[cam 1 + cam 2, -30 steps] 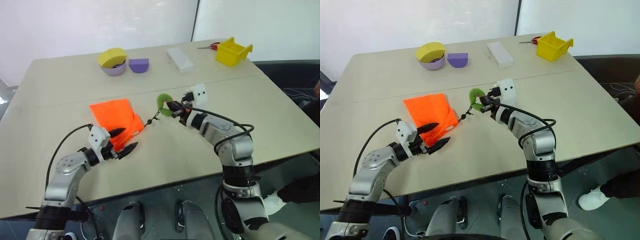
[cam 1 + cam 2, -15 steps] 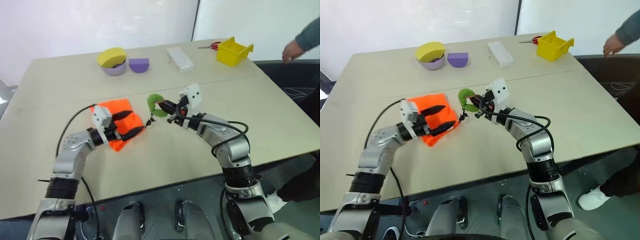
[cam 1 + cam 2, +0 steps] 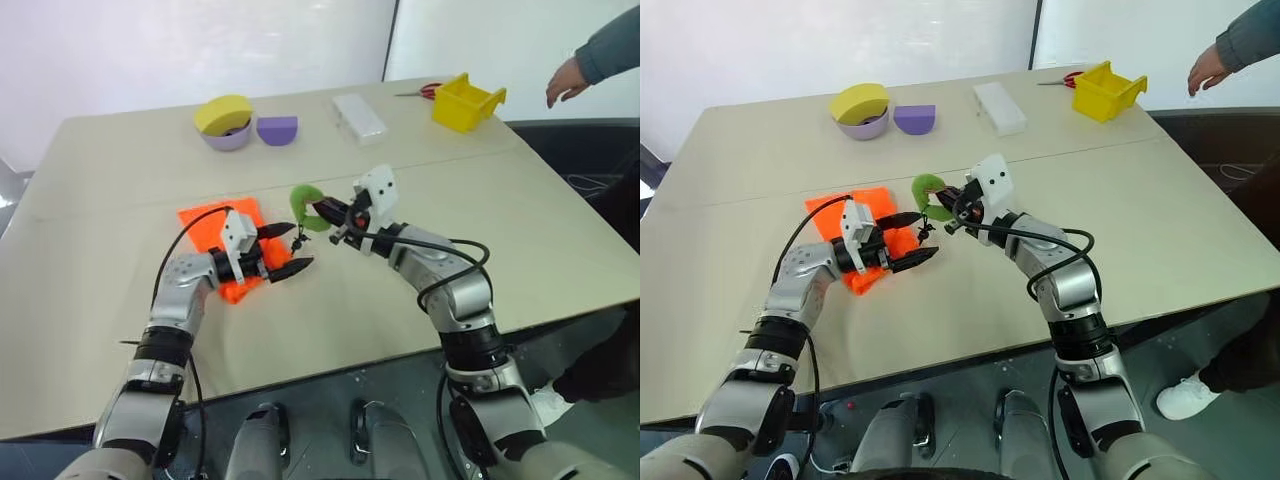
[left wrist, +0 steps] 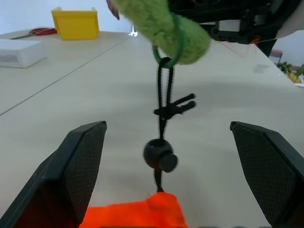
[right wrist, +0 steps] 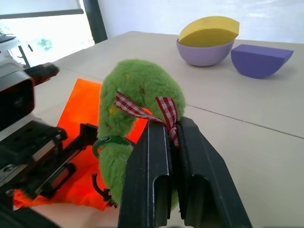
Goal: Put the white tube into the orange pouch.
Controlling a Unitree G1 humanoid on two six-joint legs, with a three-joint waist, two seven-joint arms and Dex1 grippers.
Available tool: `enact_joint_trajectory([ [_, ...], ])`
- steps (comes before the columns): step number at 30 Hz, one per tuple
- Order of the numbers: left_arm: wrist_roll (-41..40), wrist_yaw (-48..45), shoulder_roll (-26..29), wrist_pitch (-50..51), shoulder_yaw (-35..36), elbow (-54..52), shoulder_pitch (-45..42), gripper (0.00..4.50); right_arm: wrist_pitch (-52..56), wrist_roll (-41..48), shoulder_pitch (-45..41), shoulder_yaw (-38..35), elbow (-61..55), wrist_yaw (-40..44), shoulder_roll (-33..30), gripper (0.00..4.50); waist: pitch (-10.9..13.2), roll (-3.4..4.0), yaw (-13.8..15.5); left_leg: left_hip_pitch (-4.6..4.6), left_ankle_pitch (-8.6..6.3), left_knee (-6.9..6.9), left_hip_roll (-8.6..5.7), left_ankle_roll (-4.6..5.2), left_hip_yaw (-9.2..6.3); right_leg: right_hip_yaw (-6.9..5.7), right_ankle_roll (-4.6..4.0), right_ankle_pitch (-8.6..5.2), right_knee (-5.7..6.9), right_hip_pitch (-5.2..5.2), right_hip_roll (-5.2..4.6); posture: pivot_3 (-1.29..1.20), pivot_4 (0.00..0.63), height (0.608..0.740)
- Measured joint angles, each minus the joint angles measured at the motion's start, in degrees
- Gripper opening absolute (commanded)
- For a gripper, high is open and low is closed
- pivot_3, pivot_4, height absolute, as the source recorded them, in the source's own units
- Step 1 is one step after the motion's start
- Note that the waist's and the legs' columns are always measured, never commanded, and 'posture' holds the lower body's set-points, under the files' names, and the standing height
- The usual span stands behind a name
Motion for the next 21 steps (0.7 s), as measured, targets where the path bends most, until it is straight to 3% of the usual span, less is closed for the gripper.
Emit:
enact_joint_trajectory([
  [8, 4.0, 11.9, 0.6, 0.8, 1.0, -10.1, 7.0, 4.46, -1.1, -0.5, -0.8, -0.1, 0.9, -0.7, 0.0, 0.00, 0.0, 0.00, 0.2, 0.01, -0.01, 0.03, 0.01, -0.01, -0.06, -0.01, -0.06, -0.02, 0.00, 0.04, -0.01, 0.00, 0.150, 0.740],
  [15, 8.3, 25.1, -4.7, 3.6, -1.0, -26.5, 15.5, 4.46, -1.2, -0.6, -0.8, 0.0, 1.1, -0.7, 0.0, 0.00, 0.0, 0.00, 0.2, 0.01, 0.00, 0.02, -0.01, 0.00, 0.02, 0.01, 0.00, 0.00, 0.01, 0.03, -0.05, 0.00, 0.150, 0.740],
  [21, 11.5, 30.0, -5.0, 4.5, -1.8, -27.8, 17.5, 4.46, -1.2, -0.6, -0.8, -0.1, 1.2, -0.5, -0.2, 0.00, 0.0, 0.00, 0.1, 0.05, -0.08, 0.03, 0.00, -0.14, -0.06, -0.01, -0.09, 0.01, 0.03, 0.02, -0.02, 0.00, 0.150, 0.740],
])
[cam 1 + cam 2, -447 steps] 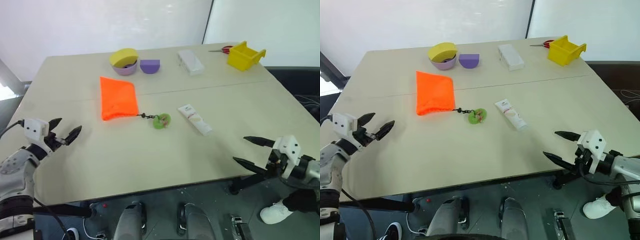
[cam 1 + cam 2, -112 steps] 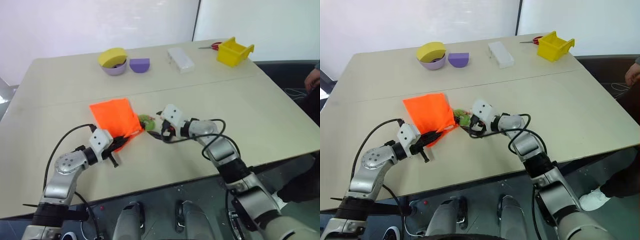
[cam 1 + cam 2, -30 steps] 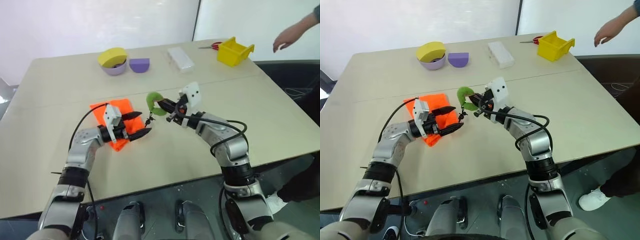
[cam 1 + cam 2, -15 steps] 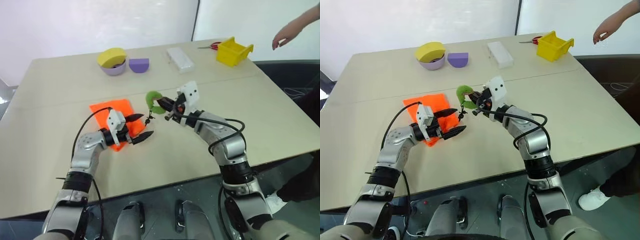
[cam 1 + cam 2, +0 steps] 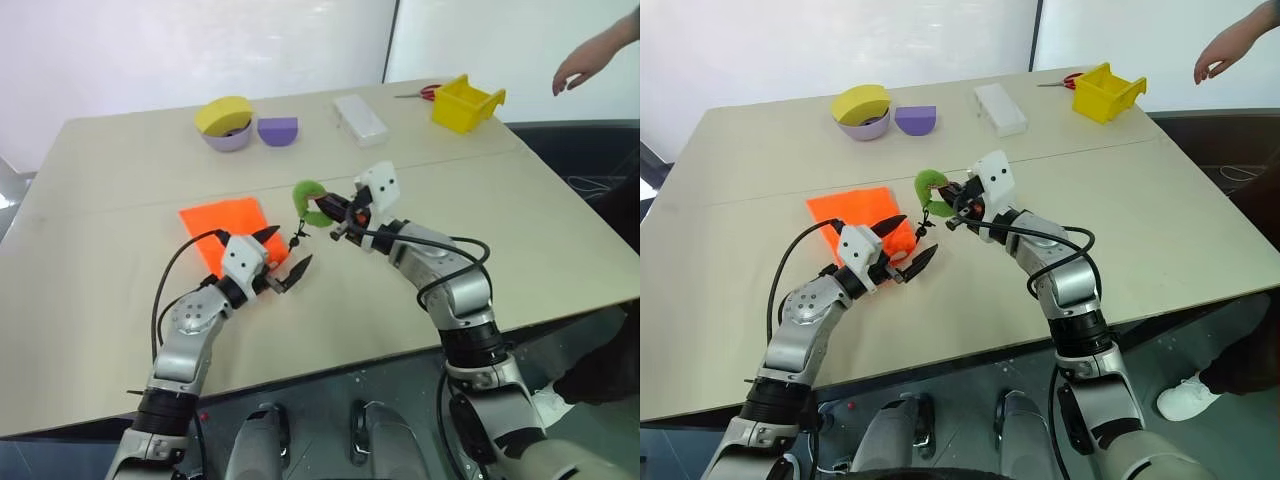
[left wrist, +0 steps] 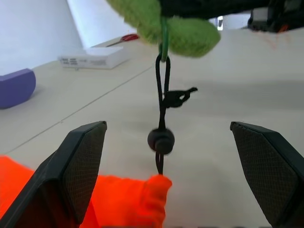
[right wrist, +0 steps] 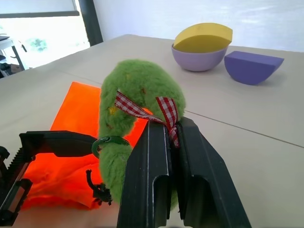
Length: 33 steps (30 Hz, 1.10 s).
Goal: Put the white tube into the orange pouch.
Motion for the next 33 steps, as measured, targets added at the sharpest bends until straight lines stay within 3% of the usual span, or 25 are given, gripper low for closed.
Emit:
enact_joint_trajectory([
  [11, 1.2, 3.8, -1.6, 1.8, -1.2, -3.0, 1.5, 4.46, 0.0, 0.0, -0.1, 0.0, 0.5, 0.0, 0.1, 0.00, 0.0, 0.00, 0.1, -0.03, 0.07, 0.00, -0.01, 0.12, 0.03, 0.01, 0.02, -0.01, -0.02, 0.00, 0.00, 0.00, 0.150, 0.740],
  [15, 2.4, 6.1, -2.7, 2.6, -2.1, -2.8, 1.4, 3.27, 0.0, 0.0, -0.1, 0.0, 0.5, 0.0, 0.2, 0.00, 0.0, 0.00, 0.1, -0.02, 0.07, 0.01, -0.01, 0.11, 0.02, 0.00, 0.02, -0.01, -0.02, 0.00, 0.00, 0.00, 0.150, 0.740],
  [21, 3.4, 7.1, -4.2, 2.9, -3.6, -1.0, 0.8, 0.07, 0.0, 0.0, -0.1, 0.0, 0.5, -0.1, 0.2, 0.00, 0.0, 0.00, 0.1, -0.02, 0.07, 0.01, -0.01, 0.11, 0.00, 0.00, 0.01, -0.01, -0.02, 0.00, 0.00, 0.00, 0.150, 0.740],
  [29, 3.3, 7.3, -3.6, 3.6, -3.0, 0.6, -0.7, 0.02, 0.3, 0.1, -0.1, 0.0, 0.5, -0.2, 0.2, 0.00, 0.0, 0.00, 0.0, -0.02, 0.07, 0.01, -0.01, 0.12, 0.00, 0.00, 0.01, -0.01, -0.02, 0.00, 0.01, 0.00, 0.150, 0.740],
  [33, -3.1, 0.3, -0.6, 4.4, -0.9, 1.6, -2.0, 0.02, 0.3, 0.1, -0.1, 0.0, 0.5, -0.2, 0.2, 0.00, 0.0, 0.00, 0.0, -0.02, 0.07, 0.01, 0.00, 0.11, -0.02, -0.01, 0.01, -0.01, 0.00, -0.02, 0.01, 0.00, 0.150, 0.740],
])
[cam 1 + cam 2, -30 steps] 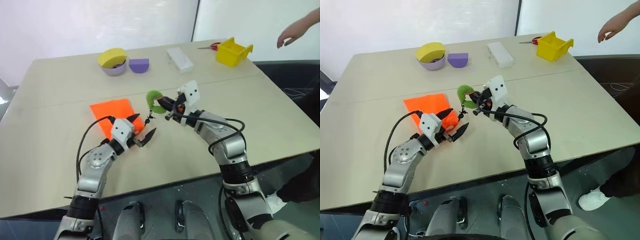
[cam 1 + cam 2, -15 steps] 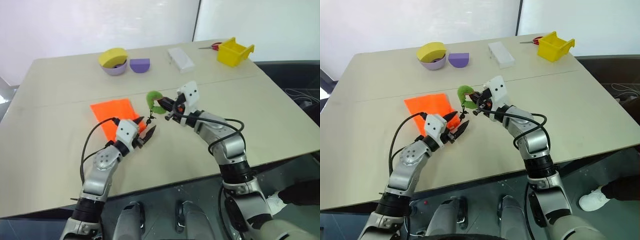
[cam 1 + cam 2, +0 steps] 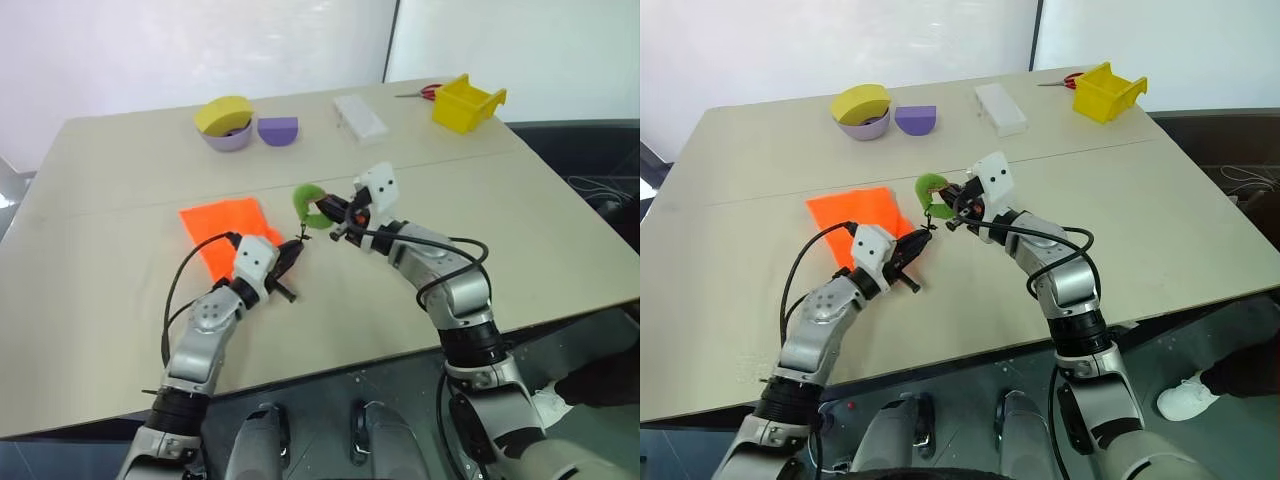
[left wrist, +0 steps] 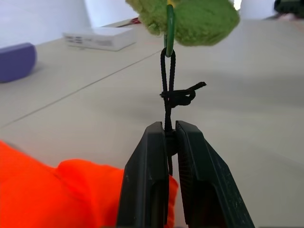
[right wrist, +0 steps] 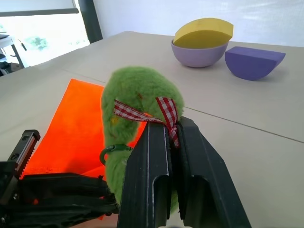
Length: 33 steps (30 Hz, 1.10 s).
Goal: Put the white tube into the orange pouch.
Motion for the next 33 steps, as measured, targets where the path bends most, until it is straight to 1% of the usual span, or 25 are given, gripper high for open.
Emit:
enact_joint_trajectory([
  [3, -6.1, -8.4, 4.0, 0.8, 2.7, 1.5, -1.8, 0.02, 0.0, 0.0, 0.0, 0.0, 0.0, 0.0, 0.0, 0.00, 0.0, 0.00, 0.0, 0.00, 0.00, 0.00, 0.00, 0.00, -0.01, 0.00, 0.00, 0.00, -0.01, 0.00, 0.01, 0.00, 0.150, 0.740],
  [6, -10.5, -16.2, 7.7, 0.6, 5.0, 6.3, -4.6, 0.02, 0.0, 0.0, 0.0, 0.0, 0.0, 0.1, 0.0, 0.00, 0.0, 0.00, 0.0, -0.01, 0.00, 0.00, 0.00, 0.00, -0.01, -0.01, 0.00, 0.00, -0.02, -0.01, 0.01, 0.00, 0.150, 0.740],
  [8, -13.6, -20.4, 8.7, 1.0, 7.0, 9.0, -6.5, 0.02, 0.0, 0.0, 0.0, 0.0, 0.0, 0.0, 0.0, 0.00, 0.0, 0.00, 0.1, -0.02, 0.00, 0.01, 0.00, 0.00, 0.00, -0.01, 0.00, 0.00, -0.03, 0.01, 0.01, 0.00, 0.150, 0.740],
  [11, -17.3, -26.5, 9.3, 3.7, 7.6, 12.4, -8.2, 0.02, 0.0, 0.0, -0.1, 0.0, 0.0, 0.0, 0.1, 0.00, 0.0, 0.00, 0.0, -0.02, 0.01, 0.01, -0.02, 0.02, 0.03, 0.01, 0.01, 0.00, -0.05, 0.04, 0.00, 0.00, 0.150, 0.740],
  [15, -18.6, -32.2, 9.4, 6.1, 7.6, 19.8, -11.8, 0.02, 0.0, 0.0, -0.5, 0.0, 0.0, 0.0, 0.2, 0.00, 0.0, 0.00, 0.0, -0.01, 0.02, 0.01, -0.02, 0.02, 0.02, 0.01, 0.02, 0.00, -0.02, 0.03, 0.02, 0.00, 0.150, 0.740],
  [16, -19.2, -33.5, 9.5, 7.1, 7.6, 20.6, -12.5, 0.89, 0.0, 0.0, -0.6, 0.0, 0.0, 0.0, 0.2, 0.00, 0.0, 0.00, 0.0, -0.01, 0.02, 0.01, -0.02, 0.02, 0.02, 0.01, 0.02, 0.00, -0.01, 0.03, 0.03, 0.00, 0.150, 0.740],
  [17, -19.9, -34.9, 9.6, 8.3, 7.6, 21.1, -13.0, 1.24, 0.1, 0.0, -0.6, 0.0, 0.0, 0.0, 0.2, 0.00, 0.0, 0.00, -0.1, 0.00, 0.02, 0.01, -0.02, 0.02, 0.01, 0.01, 0.02, 0.00, 0.00, 0.03, 0.03, 0.00, 0.150, 0.740],
  [22, -21.6, -39.4, 10.0, 11.8, 7.6, 21.2, -13.7, 3.78, 0.9, 0.0, -0.6, 0.0, -0.1, -0.1, 0.1, 0.00, 0.0, 0.00, -0.1, 0.00, 0.02, 0.01, -0.02, 0.02, 0.00, 0.01, 0.01, 0.00, 0.01, 0.03, 0.03, 0.00, 0.150, 0.740],
  [23, -21.9, -39.7, 10.0, 12.2, 7.6, 20.8, -13.5, 4.20, 1.0, 0.0, -0.6, 0.0, -0.2, -0.1, 0.1, 0.00, 0.0, 0.00, -0.1, 0.00, 0.02, 0.01, -0.02, 0.02, 0.00, 0.01, 0.01, 0.00, 0.01, 0.03, 0.03, 0.00, 0.150, 0.740],
  [24, -22.2, -39.7, 10.0, 12.4, 7.7, 20.2, -13.1, 4.45, 1.0, 0.0, -0.6, 0.0, -0.2, -0.1, 0.1, 0.00, 0.0, 0.00, -0.1, 0.00, 0.02, 0.01, -0.01, 0.02, 0.00, 0.01, 0.01, 0.00, 0.00, 0.03, 0.03, 0.00, 0.150, 0.740],
  [28, -22.1, -37.2, 9.5, 11.0, 9.3, 16.8, -10.5, 4.45, 1.2, 0.0, -0.6, 0.0, -0.7, -0.1, 0.1, 0.00, 0.0, 0.00, -0.1, 0.00, 0.02, 0.01, -0.01, 0.02, 0.00, 0.03, 0.01, 0.00, 0.00, 0.03, 0.03, 0.00, 0.150, 0.740],
  [31, -20.5, -30.1, 7.5, 6.5, 11.9, 12.1, -7.2, 4.45, 1.2, 0.0, -0.6, 0.1, -0.7, -0.1, 0.2, 0.00, 0.0, 0.00, -0.1, 0.00, 0.01, 0.01, -0.01, 0.02, 0.00, 0.03, 0.01, 0.00, -0.01, 0.03, 0.02, 0.00, 0.150, 0.740],
  [33, -18.9, -26.2, 6.9, 5.5, 11.8, 6.8, -4.1, 4.45, 1.1, 0.0, -0.6, 0.1, -0.7, -0.1, 0.2, 0.00, 0.0, 0.00, -0.1, -0.01, 0.01, 0.00, -0.01, 0.01, 0.01, 0.03, 0.01, 0.00, -0.03, 0.04, 0.01, 0.00, 0.150, 0.740],
])
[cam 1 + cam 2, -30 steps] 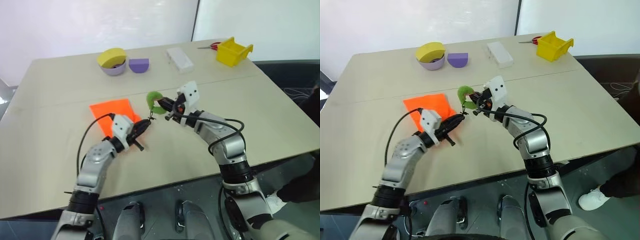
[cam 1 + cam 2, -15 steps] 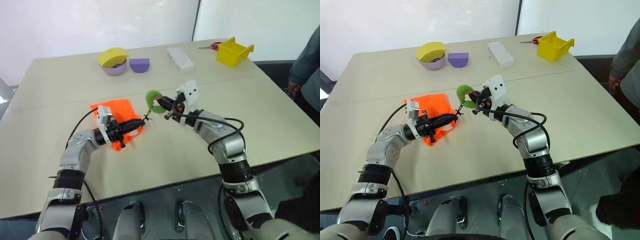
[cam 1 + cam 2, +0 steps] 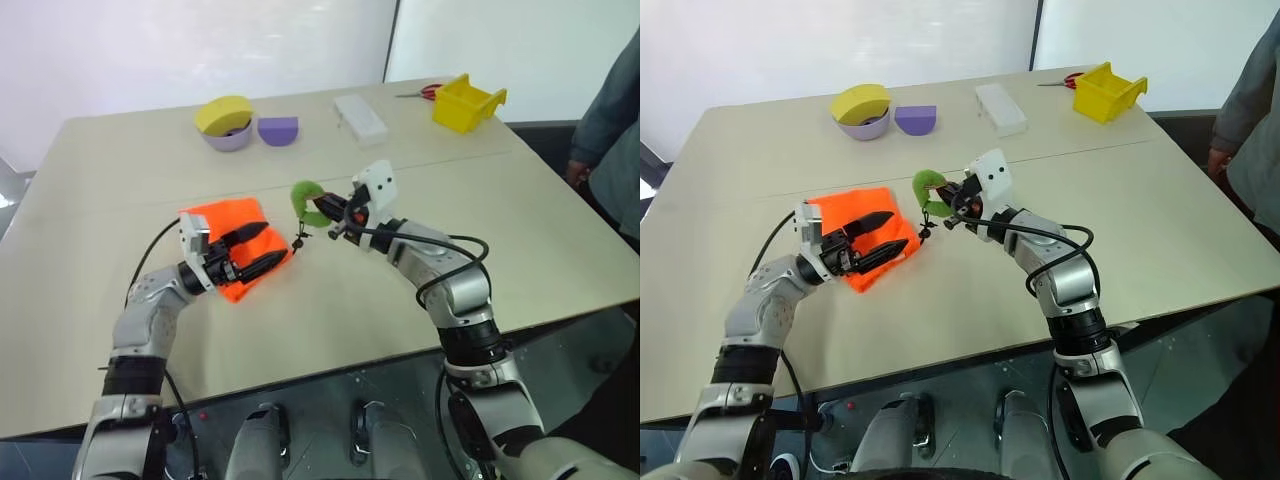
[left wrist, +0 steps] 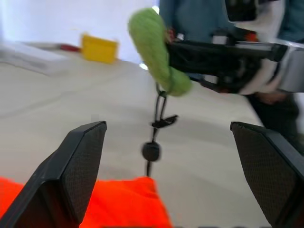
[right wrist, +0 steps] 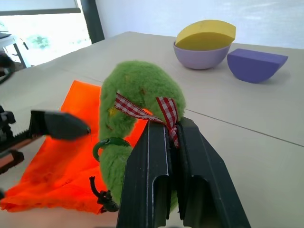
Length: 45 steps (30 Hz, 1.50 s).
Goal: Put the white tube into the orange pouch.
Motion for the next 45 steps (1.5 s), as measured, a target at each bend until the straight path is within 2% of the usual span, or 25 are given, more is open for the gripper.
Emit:
enact_joint_trajectory([
  [5, 9.6, 14.0, -6.4, -3.6, -5.6, -14.9, 10.3, 4.45, -0.5, -0.2, 0.0, 0.0, 0.2, 0.0, -0.2, 0.00, 0.0, 0.00, 0.3, -0.01, -0.01, 0.00, 0.00, -0.01, 0.06, 0.02, 0.00, 0.00, -0.03, 0.02, -0.03, 0.00, 0.150, 0.740],
  [12, 25.0, 34.4, -12.8, -4.1, -11.0, -19.5, 13.1, 4.45, -1.6, -0.7, -1.5, -0.2, 2.5, -1.2, 0.3, 0.00, 0.0, 0.00, 0.0, 0.02, -0.11, -0.01, 0.00, -0.17, -0.04, -0.02, -0.06, 0.04, -0.01, -0.01, 0.01, 0.00, 0.150, 0.740],
  [15, 29.2, 39.4, -13.8, -5.8, -11.7, -18.7, 12.3, 4.45, -2.1, -0.7, -2.0, -0.1, 2.5, -1.4, 0.3, 0.00, 0.0, 0.00, 0.1, 0.01, -0.11, -0.01, 0.01, -0.17, -0.08, -0.05, -0.06, 0.04, 0.01, -0.01, 0.02, 0.00, 0.150, 0.740],
  [24, 29.7, 40.3, -14.9, -4.2, -15.2, -15.1, 9.8, 4.45, -2.3, -0.7, -2.1, 0.0, 3.5, -1.4, 1.0, 0.00, 0.0, 0.00, 0.2, -0.03, 0.00, 0.00, 0.00, 0.00, -0.03, -0.03, -0.01, 0.01, -0.02, -0.02, 0.02, 0.00, 0.150, 0.740],
  [35, 29.3, 40.0, -14.8, -4.5, -16.0, -13.9, 9.7, 4.45, -2.3, -0.7, -2.1, 0.0, 3.5, -1.3, 1.0, 0.00, 0.0, 0.00, 0.1, -0.01, -0.02, 0.01, 0.00, -0.02, -0.07, -0.04, -0.03, 0.02, -0.01, -0.02, 0.02, 0.00, 0.150, 0.740],
  [37, 29.2, 39.9, -14.8, -4.6, -16.0, -13.6, 9.7, 3.92, -2.3, -0.7, -2.1, 0.0, 3.5, -1.3, 1.0, 0.00, 0.0, 0.00, 0.1, -0.02, -0.01, 0.01, 0.00, -0.02, -0.07, -0.04, -0.03, 0.02, -0.02, -0.02, 0.02, 0.00, 0.150, 0.740],
  [38, 29.1, 39.7, -14.8, -4.7, -16.0, -13.5, 9.7, 3.51, -2.3, -0.7, -2.1, 0.0, 3.5, -1.3, 1.0, 0.00, 0.0, 0.00, 0.1, -0.02, -0.01, 0.00, 0.00, -0.01, -0.06, -0.04, -0.03, 0.02, -0.02, -0.02, 0.02, 0.00, 0.150, 0.740],
  [44, 29.2, 39.8, -14.8, -5.9, -16.0, -12.9, 9.4, 0.44, -2.3, -0.8, -2.1, 0.0, 3.5, -1.3, 0.7, 0.00, 0.0, 0.00, 0.2, -0.02, -0.01, 0.01, 0.00, -0.01, -0.05, -0.04, -0.02, 0.02, -0.02, -0.02, 0.02, 0.00, 0.150, 0.740],
  [45, 29.3, 39.9, -14.8, -5.9, -16.0, -12.7, 9.1, 0.22, -2.3, -0.9, -2.1, 0.0, 3.5, -1.3, 0.7, 0.00, 0.0, 0.00, 0.2, -0.02, -0.01, 0.01, 0.00, -0.01, -0.06, -0.04, -0.02, 0.02, -0.02, -0.02, 0.02, 0.00, 0.150, 0.740],
])
